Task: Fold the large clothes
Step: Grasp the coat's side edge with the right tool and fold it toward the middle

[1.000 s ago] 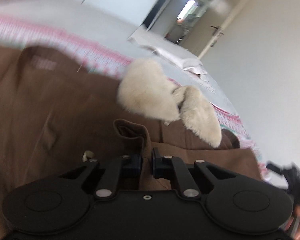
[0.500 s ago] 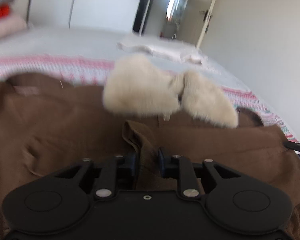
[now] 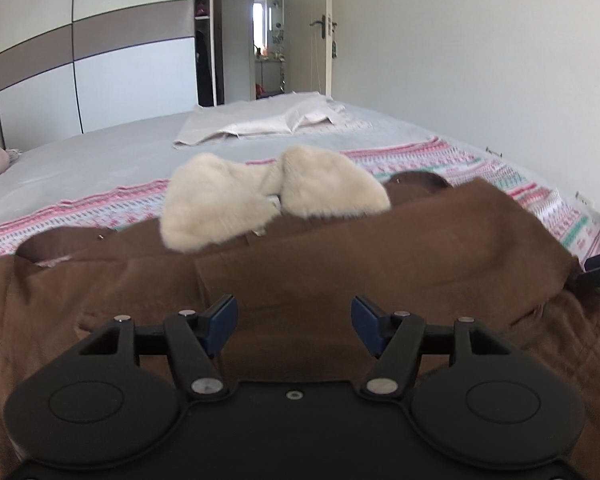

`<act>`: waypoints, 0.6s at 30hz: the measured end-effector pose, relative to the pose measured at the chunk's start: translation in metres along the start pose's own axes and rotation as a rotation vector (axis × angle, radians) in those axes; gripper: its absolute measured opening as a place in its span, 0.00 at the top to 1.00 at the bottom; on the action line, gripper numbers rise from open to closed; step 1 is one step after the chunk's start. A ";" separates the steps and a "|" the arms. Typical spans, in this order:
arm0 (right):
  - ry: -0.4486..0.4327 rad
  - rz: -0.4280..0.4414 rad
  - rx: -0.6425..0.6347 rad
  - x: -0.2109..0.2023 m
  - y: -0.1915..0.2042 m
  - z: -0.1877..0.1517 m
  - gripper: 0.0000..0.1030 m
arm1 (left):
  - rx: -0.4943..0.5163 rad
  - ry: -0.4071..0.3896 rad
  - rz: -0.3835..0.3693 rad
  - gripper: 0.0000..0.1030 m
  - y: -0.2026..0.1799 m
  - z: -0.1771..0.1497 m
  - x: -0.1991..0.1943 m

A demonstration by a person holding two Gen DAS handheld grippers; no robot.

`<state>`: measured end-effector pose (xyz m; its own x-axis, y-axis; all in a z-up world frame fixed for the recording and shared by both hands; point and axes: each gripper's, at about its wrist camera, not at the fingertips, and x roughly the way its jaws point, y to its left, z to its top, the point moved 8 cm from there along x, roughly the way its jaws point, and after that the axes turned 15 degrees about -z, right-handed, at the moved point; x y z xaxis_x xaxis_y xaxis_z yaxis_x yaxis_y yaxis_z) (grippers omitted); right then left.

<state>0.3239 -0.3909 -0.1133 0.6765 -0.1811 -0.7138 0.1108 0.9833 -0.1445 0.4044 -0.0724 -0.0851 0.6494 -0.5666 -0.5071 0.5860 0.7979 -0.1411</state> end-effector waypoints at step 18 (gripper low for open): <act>0.039 -0.050 0.117 0.000 -0.033 -0.005 0.67 | -0.053 0.065 -0.071 0.39 0.000 -0.020 0.004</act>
<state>0.3167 -0.4235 -0.1117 0.6393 -0.2279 -0.7344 0.2292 0.9681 -0.1009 0.3976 -0.0710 -0.1043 0.5734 -0.6090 -0.5480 0.6016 0.7671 -0.2228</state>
